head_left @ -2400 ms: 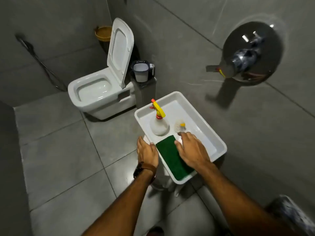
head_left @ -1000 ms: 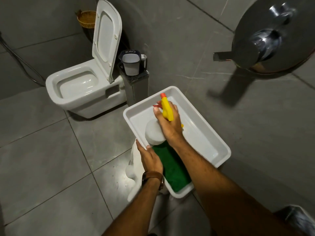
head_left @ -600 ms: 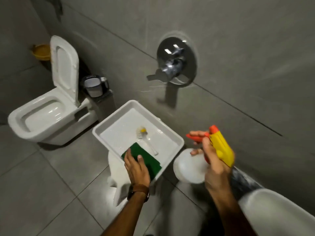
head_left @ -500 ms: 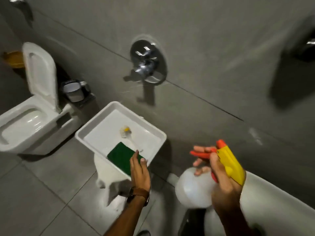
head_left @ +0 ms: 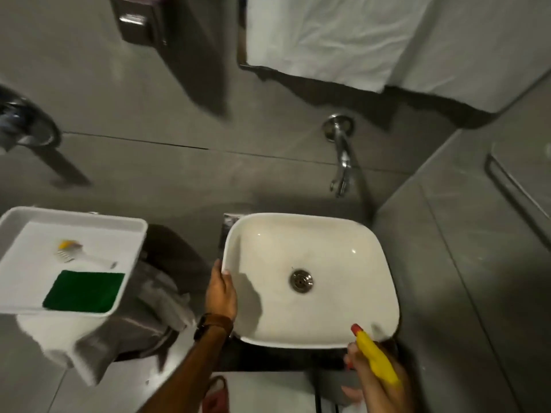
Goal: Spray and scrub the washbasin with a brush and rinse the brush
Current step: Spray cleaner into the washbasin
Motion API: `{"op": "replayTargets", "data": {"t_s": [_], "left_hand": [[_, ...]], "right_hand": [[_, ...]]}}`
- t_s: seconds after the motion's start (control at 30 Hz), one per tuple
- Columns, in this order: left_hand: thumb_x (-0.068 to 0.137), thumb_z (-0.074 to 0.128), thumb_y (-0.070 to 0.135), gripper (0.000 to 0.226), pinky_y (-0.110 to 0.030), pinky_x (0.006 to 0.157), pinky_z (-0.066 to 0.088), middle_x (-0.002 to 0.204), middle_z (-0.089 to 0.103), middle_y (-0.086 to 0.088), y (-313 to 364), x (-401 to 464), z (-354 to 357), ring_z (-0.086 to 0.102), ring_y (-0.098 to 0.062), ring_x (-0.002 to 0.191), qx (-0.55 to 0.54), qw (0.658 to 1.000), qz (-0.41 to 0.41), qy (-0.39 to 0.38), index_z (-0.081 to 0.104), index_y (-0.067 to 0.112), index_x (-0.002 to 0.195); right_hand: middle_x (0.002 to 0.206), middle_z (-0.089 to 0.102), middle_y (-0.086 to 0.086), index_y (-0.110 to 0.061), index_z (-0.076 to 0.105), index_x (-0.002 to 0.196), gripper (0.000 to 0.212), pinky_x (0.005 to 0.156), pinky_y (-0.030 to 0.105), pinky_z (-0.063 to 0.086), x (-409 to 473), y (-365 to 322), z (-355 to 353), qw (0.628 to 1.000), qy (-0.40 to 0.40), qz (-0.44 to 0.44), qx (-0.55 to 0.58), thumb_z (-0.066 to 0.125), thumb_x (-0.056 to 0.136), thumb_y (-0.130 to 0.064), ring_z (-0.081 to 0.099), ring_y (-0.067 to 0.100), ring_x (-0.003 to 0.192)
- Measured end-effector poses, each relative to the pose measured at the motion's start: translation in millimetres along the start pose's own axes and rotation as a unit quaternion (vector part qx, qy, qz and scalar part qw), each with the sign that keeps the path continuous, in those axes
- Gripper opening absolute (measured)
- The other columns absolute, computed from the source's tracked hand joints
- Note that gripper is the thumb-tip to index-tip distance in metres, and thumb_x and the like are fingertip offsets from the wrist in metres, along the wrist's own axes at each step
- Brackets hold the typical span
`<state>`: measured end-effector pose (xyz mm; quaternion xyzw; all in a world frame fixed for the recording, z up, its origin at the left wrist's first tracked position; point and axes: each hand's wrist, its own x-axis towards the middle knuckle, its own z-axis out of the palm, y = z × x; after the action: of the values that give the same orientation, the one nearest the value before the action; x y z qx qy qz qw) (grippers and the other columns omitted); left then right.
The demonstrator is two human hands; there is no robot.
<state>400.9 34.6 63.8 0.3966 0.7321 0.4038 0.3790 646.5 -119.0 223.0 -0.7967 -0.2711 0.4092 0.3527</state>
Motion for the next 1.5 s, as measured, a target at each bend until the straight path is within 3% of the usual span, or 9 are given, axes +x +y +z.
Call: {"op": "replayTargets", "data": {"t_s": [0.07,0.17,0.3,0.4,0.63,0.83,1.17,1.33,1.5], "left_hand": [[0.102,0.033,0.039,0.043,-0.028,0.090,0.038,0.132,0.060,-0.007,0,-2,0,0.058,-0.023,0.108,0.016,1.000,0.026,0.001,0.043,0.025,0.141],[0.103,0.032,0.037,0.040,-0.029,0.086,0.040,0.126,0.062,-0.009,1,-3,2,0.054,-0.017,0.098,0.043,0.998,0.047,0.006,0.045,0.024,0.139],[0.103,0.032,0.036,0.039,-0.032,0.086,0.044,0.123,0.063,-0.011,2,-4,3,0.057,-0.023,0.097,0.055,0.998,0.041,0.012,0.045,0.025,0.138],[0.103,0.031,0.034,0.040,-0.032,0.086,0.043,0.125,0.063,-0.011,3,-6,2,0.059,-0.025,0.101,0.067,0.997,0.040,0.020,0.044,0.024,0.140],[0.103,0.031,0.037,0.042,-0.034,0.086,0.044,0.125,0.063,-0.011,7,-9,2,0.059,-0.026,0.101,0.069,0.997,0.029,0.022,0.043,0.025,0.141],[0.103,0.030,0.036,0.043,-0.032,0.084,0.044,0.124,0.064,-0.012,8,-10,1,0.055,-0.019,0.095,0.073,0.997,0.028,0.015,0.043,0.024,0.142],[0.102,0.030,0.039,0.041,-0.032,0.083,0.046,0.120,0.065,-0.007,9,-9,1,0.056,-0.016,0.092,0.065,0.997,0.027,0.013,0.043,0.026,0.139],[0.102,0.029,0.040,0.041,-0.031,0.083,0.046,0.120,0.064,-0.006,8,-10,0,0.057,-0.017,0.093,0.063,0.997,0.029,0.012,0.043,0.027,0.139],[0.102,0.030,0.040,0.040,-0.030,0.081,0.044,0.120,0.065,-0.007,8,-10,1,0.055,-0.015,0.092,0.071,0.997,0.034,0.018,0.045,0.028,0.137]], "right_hand": [[0.074,0.078,0.002,-0.028,0.078,0.099,0.020,0.049,0.041,0.060,-4,14,-13,0.998,-0.029,-0.006,-0.047,0.066,0.092,-0.043,0.072,0.029,0.061],[0.110,0.069,-0.005,-0.034,0.077,0.120,0.031,0.056,0.018,0.059,8,26,-21,0.993,-0.030,-0.020,-0.111,0.074,0.092,-0.019,0.068,0.016,0.082],[0.101,0.074,-0.012,-0.042,0.075,0.121,0.043,0.091,0.040,0.060,10,27,-17,0.982,-0.056,-0.075,-0.161,0.079,0.085,-0.019,0.071,0.019,0.098],[0.088,0.067,-0.032,-0.057,0.075,0.107,0.039,0.080,0.044,0.064,12,19,-8,0.981,-0.057,-0.078,-0.170,0.074,0.086,-0.024,0.069,0.017,0.093],[0.093,0.075,-0.003,-0.022,0.077,0.109,0.050,0.079,0.040,0.060,28,-2,17,0.968,-0.071,-0.063,-0.233,0.064,0.079,-0.060,0.068,0.021,0.087],[0.115,0.076,0.006,-0.026,0.074,0.120,0.070,0.089,0.042,0.059,60,-45,16,0.963,-0.056,-0.024,-0.264,0.058,0.068,-0.070,0.070,0.035,0.105],[0.062,0.075,-0.003,-0.049,0.076,0.107,0.047,0.054,0.036,0.064,94,-57,-5,0.981,-0.053,0.009,-0.185,0.064,0.062,-0.053,0.071,0.022,0.055],[0.082,0.079,0.000,-0.054,0.072,0.108,0.049,0.082,0.042,0.064,94,-43,-9,0.980,-0.060,0.005,-0.191,0.059,0.061,-0.063,0.075,0.026,0.076],[0.062,0.072,-0.001,-0.049,0.073,0.114,0.047,0.076,0.045,0.064,101,-33,-17,0.988,-0.015,-0.029,-0.152,0.064,0.069,-0.057,0.070,0.026,0.062]]}}
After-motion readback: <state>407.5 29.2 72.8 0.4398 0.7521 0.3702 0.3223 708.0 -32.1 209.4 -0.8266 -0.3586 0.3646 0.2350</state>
